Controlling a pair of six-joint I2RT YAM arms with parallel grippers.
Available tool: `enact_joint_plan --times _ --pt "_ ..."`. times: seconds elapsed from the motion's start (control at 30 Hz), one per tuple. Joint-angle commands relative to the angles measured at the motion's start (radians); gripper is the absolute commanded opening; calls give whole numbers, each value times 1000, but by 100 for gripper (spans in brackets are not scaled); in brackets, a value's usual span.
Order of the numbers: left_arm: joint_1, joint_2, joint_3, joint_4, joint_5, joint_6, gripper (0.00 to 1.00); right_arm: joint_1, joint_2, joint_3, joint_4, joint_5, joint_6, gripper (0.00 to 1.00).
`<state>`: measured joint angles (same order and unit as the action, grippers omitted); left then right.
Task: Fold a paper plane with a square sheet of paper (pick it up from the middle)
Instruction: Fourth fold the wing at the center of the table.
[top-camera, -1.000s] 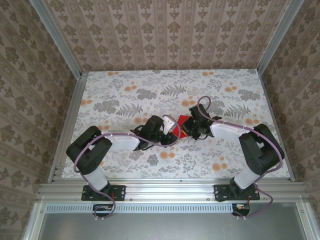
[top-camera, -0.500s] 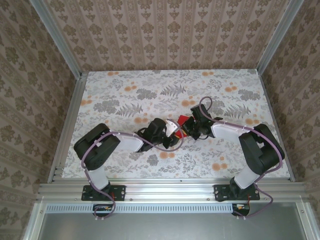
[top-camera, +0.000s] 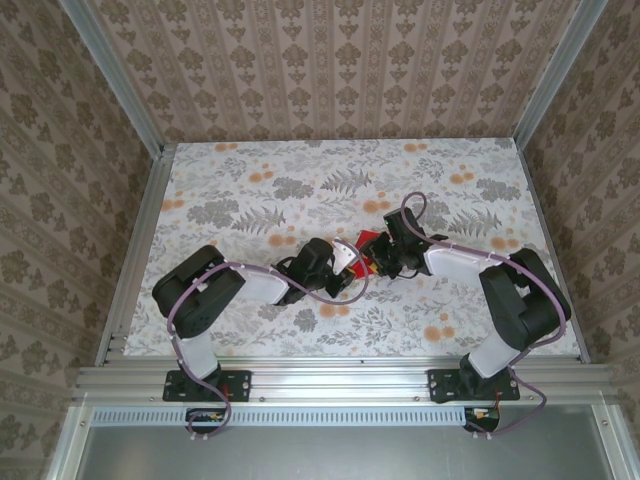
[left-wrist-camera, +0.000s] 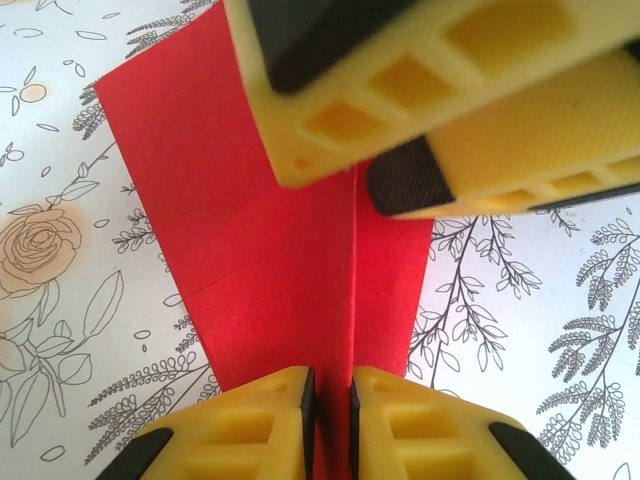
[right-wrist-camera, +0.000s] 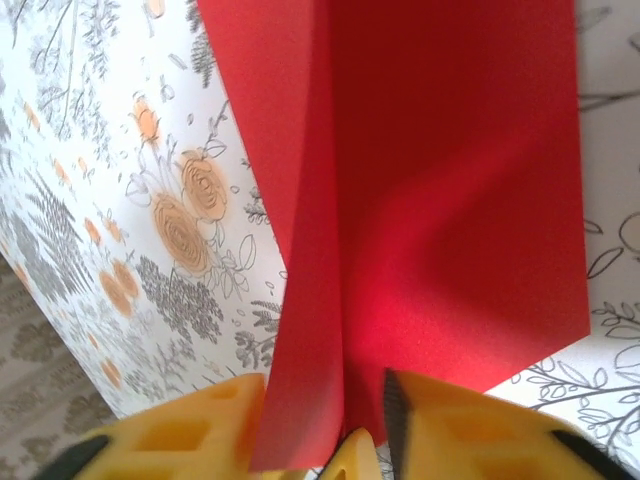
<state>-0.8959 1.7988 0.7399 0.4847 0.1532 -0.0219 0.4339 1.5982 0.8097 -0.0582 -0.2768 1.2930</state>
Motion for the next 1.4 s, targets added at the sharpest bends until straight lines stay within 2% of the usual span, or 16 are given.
enact_joint_plan --times 0.0,0.1,0.27,0.47,0.73,0.87,1.07,1.37 --pt "9 11 23 -28 54 -26 17 -25 -71 -24 -7 -8 -108 48" --pt "35 13 37 -53 129 -83 16 -52 -117 -63 32 -10 -202 54" --pt "101 22 35 -49 260 -200 14 -78 -171 -126 117 -30 -365 55" --pt "157 65 47 -28 386 -314 12 -76 -93 -107 177 -135 -490 51" --pt "189 108 90 -77 440 -355 10 -65 34 -52 228 -217 -521 44" --pt "201 112 104 -100 451 -373 9 -60 67 -30 220 -216 -524 43" --pt "236 154 156 -151 547 -439 8 -57 111 8 185 -194 -537 41" --pt "260 179 187 -201 576 -494 6 -55 151 43 131 -160 -543 40"
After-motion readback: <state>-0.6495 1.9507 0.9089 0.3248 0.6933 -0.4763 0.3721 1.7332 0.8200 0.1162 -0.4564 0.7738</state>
